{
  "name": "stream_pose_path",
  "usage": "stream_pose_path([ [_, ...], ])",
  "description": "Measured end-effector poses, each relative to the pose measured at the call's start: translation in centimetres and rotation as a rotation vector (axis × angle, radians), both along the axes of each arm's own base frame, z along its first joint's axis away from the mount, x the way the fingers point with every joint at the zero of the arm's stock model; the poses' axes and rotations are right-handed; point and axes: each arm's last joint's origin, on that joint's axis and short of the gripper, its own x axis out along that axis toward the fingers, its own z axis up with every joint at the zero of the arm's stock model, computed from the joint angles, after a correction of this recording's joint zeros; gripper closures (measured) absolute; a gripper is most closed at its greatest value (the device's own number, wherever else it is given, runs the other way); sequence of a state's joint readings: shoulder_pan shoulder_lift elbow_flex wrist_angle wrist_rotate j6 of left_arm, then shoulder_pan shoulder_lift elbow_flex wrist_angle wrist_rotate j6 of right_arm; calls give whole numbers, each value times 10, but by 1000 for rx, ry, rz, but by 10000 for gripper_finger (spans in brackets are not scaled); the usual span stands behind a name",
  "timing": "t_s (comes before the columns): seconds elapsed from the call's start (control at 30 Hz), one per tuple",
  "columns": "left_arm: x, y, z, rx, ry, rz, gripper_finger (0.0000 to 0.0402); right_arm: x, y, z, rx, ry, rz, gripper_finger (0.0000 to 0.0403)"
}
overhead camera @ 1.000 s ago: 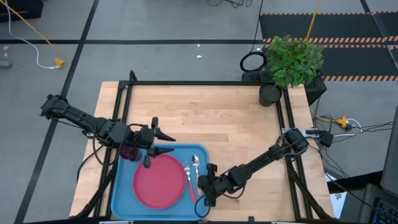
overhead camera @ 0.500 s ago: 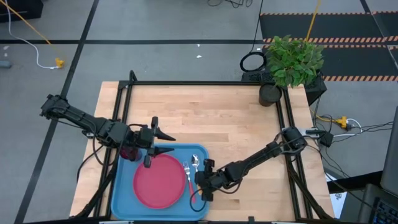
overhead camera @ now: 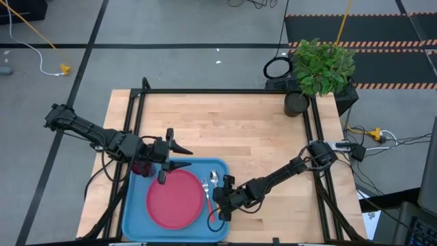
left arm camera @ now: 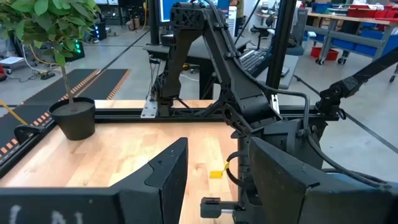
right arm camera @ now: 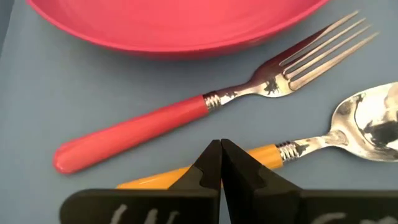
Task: Pick and place plate/cup/fork/spoon on tray
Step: Put the yellow spoon on the blue serving tray to the right of the pink fork, then adjust the pink fork on the blue serving tray
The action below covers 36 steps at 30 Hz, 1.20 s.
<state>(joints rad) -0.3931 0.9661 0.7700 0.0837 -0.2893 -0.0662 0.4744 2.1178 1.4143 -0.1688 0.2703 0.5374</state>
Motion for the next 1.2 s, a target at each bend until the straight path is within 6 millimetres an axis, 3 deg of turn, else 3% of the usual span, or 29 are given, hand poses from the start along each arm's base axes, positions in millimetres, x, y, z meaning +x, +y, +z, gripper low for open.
stream_pose_path([
  [0.57, 0, 0, 0, -7, 0, 1, 229, -9, 26, 1, 119, -51, -71, 403],
  [0.97, 0, 0, 0, -11, -1, 1, 229, -3, 13, 22, 69, -143, -102, 403],
  [1.2, 0, 0, 1, 0, -12, 0, 229, 7, 6, 21, 65, -189, -98, 403],
])
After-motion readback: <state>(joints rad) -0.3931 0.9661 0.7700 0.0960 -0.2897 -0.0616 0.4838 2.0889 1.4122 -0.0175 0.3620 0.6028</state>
